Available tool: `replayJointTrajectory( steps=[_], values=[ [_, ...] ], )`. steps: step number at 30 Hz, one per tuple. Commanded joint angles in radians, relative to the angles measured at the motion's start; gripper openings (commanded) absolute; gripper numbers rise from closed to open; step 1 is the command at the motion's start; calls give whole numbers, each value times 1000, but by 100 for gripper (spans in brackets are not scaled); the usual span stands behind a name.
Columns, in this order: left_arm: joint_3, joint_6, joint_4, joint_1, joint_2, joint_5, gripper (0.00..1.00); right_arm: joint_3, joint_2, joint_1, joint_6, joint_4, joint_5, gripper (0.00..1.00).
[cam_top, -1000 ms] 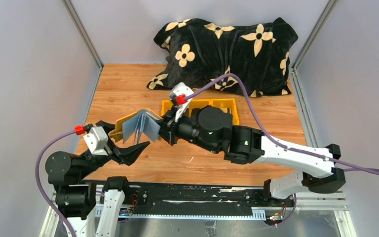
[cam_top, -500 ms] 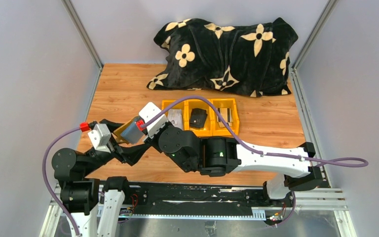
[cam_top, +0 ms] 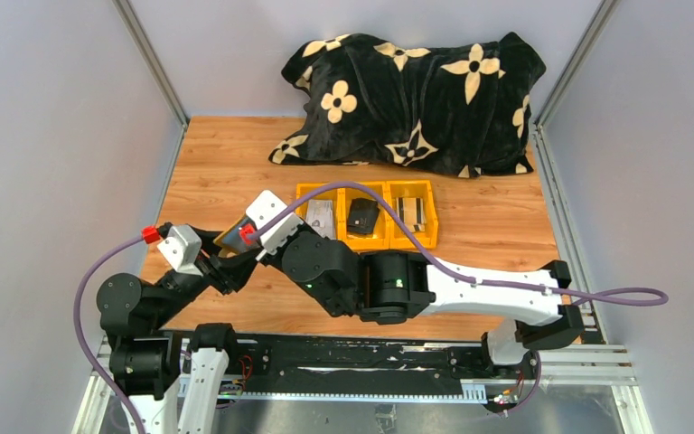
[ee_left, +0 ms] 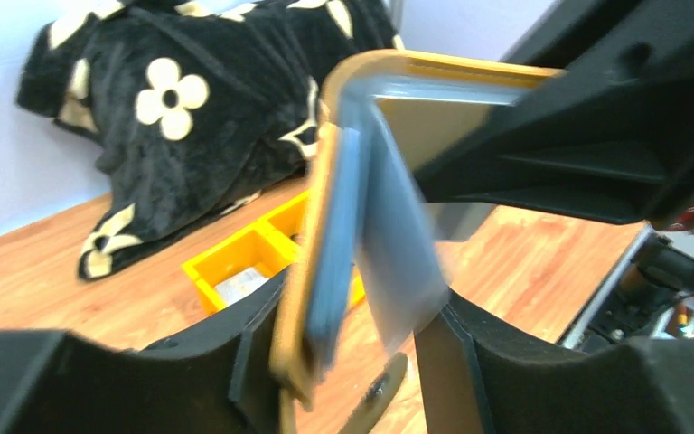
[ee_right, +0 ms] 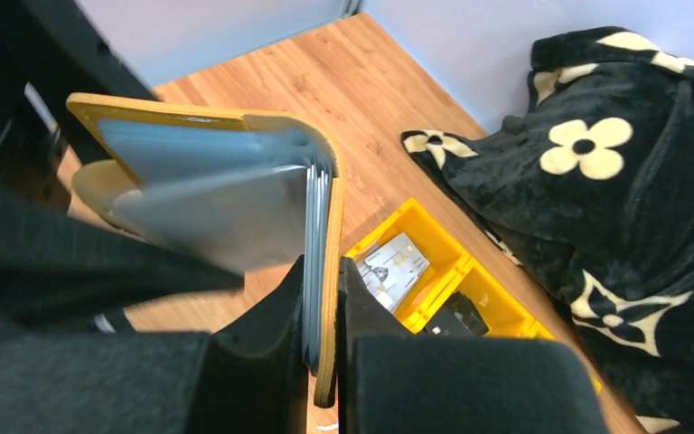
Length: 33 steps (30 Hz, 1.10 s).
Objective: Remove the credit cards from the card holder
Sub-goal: Remove the credit card from the card holder.
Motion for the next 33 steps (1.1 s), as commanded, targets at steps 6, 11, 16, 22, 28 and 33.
replayJointTrajectory(
  steps=[6, 11, 16, 22, 28, 33],
  values=[
    [51, 62, -72, -3, -10, -229, 40, -230, -247, -36, 67, 93, -223, 0],
    [54, 2, -26, -5, -8, 9, 36, -347, -353, -106, 143, 166, -456, 0],
    [51, -125, 52, -4, 0, 206, 38, -460, -439, -205, 220, 246, -725, 0],
    [74, -177, 81, -3, 8, 213, 36, -583, -522, -328, 350, 405, -1041, 0],
    [71, -315, 206, -4, 13, 139, 35, -625, -527, -369, 427, 505, -1164, 0],
    [86, -356, 221, -4, 17, 54, 29, -657, -536, -394, 469, 559, -1214, 0]
  ],
)
